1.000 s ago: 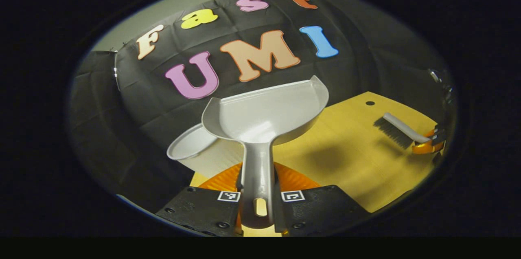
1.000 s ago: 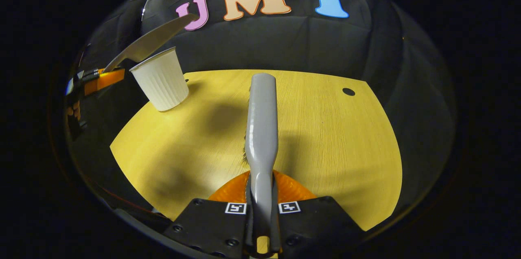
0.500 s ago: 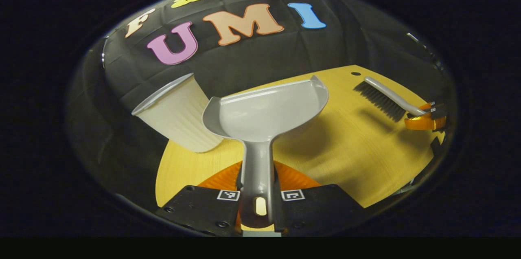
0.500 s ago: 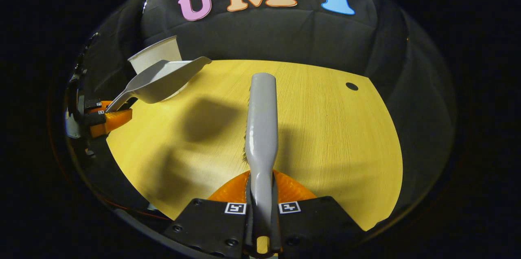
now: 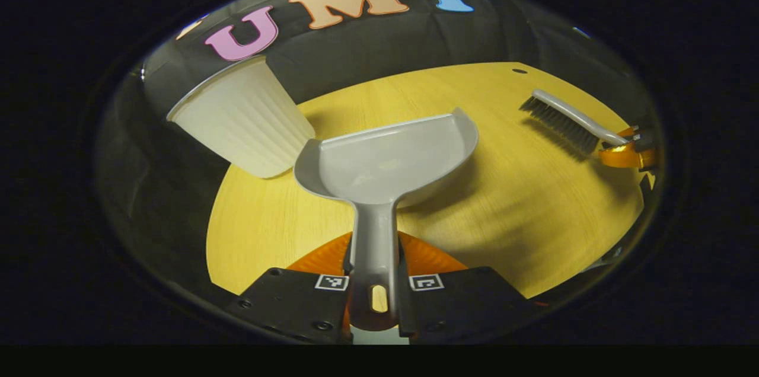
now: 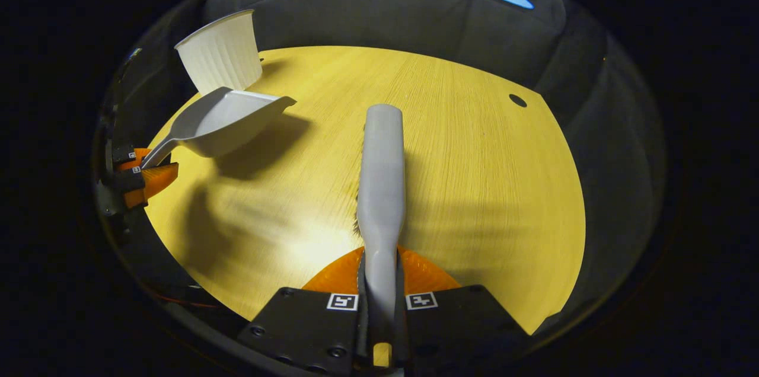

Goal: Pick up the small broom and dustpan from the desktop, sweep the trash into the dustpan with the broom, and then empty the trash into the garbage bin.

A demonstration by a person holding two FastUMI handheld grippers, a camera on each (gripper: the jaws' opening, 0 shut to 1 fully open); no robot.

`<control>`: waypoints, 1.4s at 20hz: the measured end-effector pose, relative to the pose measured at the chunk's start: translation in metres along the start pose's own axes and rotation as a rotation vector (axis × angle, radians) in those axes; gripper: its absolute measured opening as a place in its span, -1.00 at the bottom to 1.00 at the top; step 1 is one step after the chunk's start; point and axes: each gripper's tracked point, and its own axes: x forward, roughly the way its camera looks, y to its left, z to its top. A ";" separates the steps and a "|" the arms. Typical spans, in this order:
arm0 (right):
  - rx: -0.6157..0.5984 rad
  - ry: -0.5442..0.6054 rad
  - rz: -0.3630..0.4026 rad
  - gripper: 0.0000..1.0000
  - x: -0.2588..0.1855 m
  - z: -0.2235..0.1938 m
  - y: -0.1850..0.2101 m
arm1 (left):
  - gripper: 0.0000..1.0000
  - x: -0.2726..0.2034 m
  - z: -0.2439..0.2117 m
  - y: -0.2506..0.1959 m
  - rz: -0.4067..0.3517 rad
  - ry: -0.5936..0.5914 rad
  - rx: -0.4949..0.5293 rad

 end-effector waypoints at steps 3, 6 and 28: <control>-0.004 0.040 -0.009 -0.72 -0.004 0.000 0.000 | -0.57 0.006 -0.014 0.001 -0.001 0.035 0.010; -0.005 0.075 -0.017 -0.72 -0.008 0.003 0.000 | -0.55 0.007 -0.027 -0.001 -0.009 0.077 0.003; 0.135 -0.825 0.013 0.87 -0.226 0.165 -0.011 | 0.88 -0.169 0.149 0.019 0.233 -0.654 -0.200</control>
